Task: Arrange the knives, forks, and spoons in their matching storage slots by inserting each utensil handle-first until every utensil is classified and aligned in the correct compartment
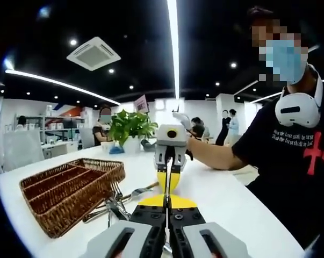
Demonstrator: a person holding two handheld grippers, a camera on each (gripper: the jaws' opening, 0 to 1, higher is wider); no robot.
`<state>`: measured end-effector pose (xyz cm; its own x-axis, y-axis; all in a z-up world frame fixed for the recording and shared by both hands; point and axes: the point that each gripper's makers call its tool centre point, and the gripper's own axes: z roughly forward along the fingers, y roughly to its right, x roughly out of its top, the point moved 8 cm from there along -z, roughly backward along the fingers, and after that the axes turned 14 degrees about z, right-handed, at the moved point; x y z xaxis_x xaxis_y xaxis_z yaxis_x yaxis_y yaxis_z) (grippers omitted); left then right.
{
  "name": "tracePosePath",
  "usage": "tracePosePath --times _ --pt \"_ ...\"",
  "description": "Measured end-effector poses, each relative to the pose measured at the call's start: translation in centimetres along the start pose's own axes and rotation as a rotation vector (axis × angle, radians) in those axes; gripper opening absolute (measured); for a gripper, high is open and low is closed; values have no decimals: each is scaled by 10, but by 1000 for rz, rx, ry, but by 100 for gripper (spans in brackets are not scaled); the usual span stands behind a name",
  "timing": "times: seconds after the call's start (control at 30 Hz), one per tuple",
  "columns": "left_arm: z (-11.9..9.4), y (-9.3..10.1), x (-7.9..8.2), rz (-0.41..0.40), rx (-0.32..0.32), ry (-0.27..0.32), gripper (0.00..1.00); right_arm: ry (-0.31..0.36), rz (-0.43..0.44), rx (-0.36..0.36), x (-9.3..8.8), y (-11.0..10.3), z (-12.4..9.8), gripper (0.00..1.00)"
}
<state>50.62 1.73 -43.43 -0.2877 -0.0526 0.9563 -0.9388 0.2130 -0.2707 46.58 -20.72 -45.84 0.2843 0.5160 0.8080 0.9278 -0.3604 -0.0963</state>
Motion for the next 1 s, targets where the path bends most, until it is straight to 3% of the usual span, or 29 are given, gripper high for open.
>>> tracePosePath --times 0.47,0.6,0.7,0.8,0.9,0.93,1.0 --pt "-1 -2 -3 -6 7 -3 0 -44 -11 -18 0 -3 8 1" --pt "-1 -4 -5 -12 22 -9 0 -51 -27 -60 4 -2 4 1" --pt "-2 -7 -6 3 53 -22 1 -76 -113 -156 9 0 3 1" --pt "-6 -12 -6 44 94 -37 3 -77 -111 -185 12 -2 6 1" --pt "-10 -19 -3 73 162 -22 18 -71 -111 -237 13 3 0 1" --pt "-15 -26 0 101 227 -5 30 -65 -113 -251 13 5 -3 1" --pt "-21 -35 -1 99 320 -24 54 -50 -114 -272 14 7 -9 1"
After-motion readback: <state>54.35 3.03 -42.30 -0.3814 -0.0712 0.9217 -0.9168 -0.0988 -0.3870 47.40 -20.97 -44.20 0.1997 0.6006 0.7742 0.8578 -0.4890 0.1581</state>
